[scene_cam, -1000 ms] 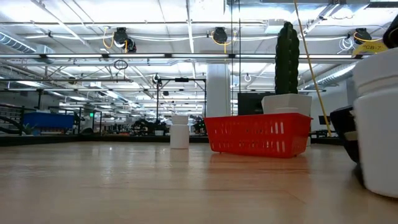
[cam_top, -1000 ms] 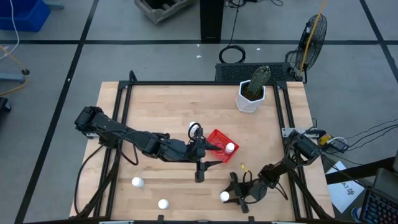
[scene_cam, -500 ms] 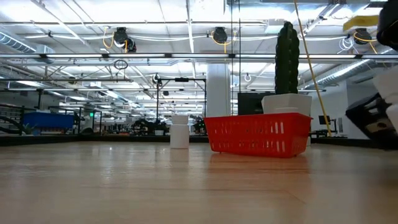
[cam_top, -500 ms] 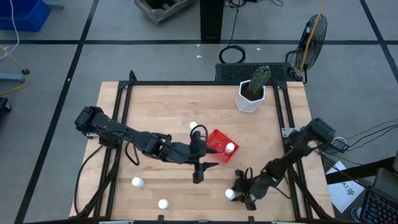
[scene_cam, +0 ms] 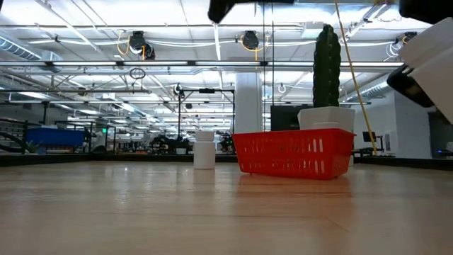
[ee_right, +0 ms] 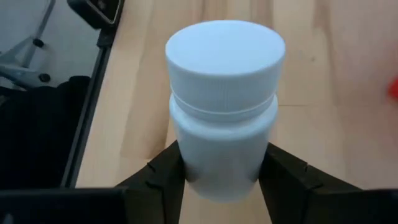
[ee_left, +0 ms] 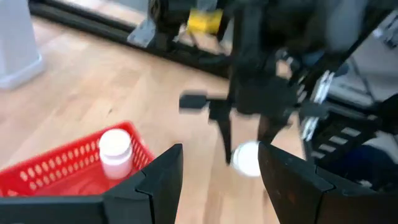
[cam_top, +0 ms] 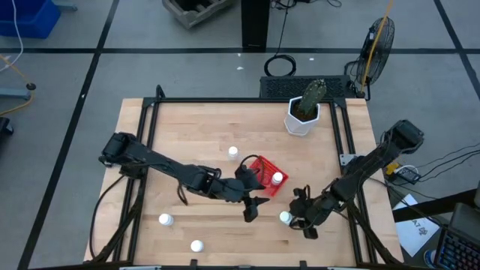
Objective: Pick and place pill bottles into a basket
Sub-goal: Put the white pill bottle into the red bin
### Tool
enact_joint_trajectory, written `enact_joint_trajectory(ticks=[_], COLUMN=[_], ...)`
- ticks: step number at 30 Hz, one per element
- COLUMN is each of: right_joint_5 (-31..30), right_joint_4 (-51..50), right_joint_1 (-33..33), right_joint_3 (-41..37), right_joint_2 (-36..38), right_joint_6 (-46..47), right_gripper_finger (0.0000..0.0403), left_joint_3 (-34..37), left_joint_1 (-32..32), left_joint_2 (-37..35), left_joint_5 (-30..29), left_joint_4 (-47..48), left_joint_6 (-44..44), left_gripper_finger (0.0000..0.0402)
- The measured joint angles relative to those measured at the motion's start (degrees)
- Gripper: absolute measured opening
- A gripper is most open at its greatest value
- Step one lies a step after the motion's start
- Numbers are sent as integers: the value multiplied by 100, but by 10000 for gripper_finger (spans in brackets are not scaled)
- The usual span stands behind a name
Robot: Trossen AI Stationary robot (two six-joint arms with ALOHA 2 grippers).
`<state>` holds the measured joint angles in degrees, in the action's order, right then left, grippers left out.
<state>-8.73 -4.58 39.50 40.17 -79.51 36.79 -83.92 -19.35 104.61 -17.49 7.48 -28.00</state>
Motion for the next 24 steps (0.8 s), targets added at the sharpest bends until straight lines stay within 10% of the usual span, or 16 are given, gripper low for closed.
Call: enact_joint_trajectory(ticks=[24], right_joint_5=[445], right_joint_4=[-340], right_joint_1=[-659], right_joint_3=[69], right_joint_2=[316], right_joint_6=[-389], right_gripper_finger=[156], left_joint_3=[0], left_joint_1=[69], left_joint_2=[1267], left_joint_5=[541], left_joint_4=[-1719], left_joint_6=[-437], left_gripper_finger=[214])
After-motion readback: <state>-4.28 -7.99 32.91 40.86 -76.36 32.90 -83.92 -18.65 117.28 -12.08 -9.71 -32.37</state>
